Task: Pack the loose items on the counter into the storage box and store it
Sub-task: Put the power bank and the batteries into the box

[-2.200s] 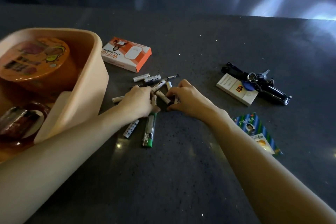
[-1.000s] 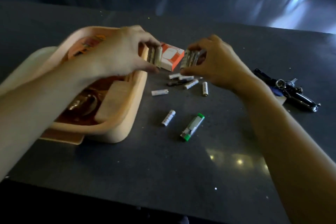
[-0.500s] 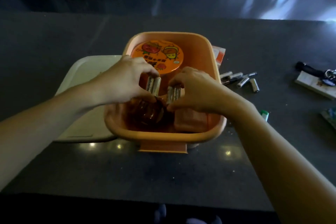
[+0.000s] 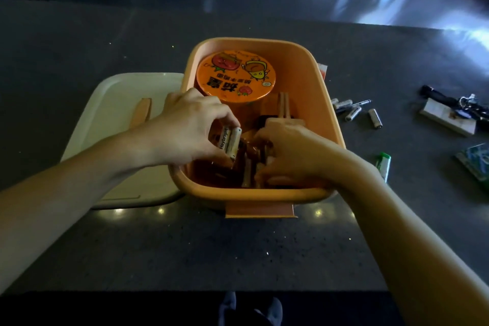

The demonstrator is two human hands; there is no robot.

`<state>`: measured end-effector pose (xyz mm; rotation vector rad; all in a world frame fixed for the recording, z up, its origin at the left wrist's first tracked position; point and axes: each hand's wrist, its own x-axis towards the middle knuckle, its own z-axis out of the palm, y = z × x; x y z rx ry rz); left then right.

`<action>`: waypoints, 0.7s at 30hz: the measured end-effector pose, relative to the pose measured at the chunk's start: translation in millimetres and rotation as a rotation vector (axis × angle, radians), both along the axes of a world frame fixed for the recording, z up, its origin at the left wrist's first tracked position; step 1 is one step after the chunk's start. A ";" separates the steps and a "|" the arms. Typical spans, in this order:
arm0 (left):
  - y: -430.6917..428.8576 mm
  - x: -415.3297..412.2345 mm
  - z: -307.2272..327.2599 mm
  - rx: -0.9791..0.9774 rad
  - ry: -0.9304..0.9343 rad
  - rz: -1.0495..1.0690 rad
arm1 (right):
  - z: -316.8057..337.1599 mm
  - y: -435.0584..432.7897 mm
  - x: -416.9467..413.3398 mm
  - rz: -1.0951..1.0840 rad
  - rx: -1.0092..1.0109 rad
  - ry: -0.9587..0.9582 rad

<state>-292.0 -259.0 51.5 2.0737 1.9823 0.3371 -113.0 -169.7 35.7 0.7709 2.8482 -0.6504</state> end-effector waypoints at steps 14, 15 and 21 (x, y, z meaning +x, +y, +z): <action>-2.0 16.0 9.8 -0.162 -0.133 -0.043 | 32.1 21.2 36.7 -0.324 0.169 0.339; 0.4 17.9 10.5 -0.165 -0.176 -0.031 | 32.7 22.7 40.5 -0.337 0.185 0.343; 39.1 47.4 19.7 0.019 -0.291 0.017 | 30.5 48.0 88.7 -0.515 0.207 0.388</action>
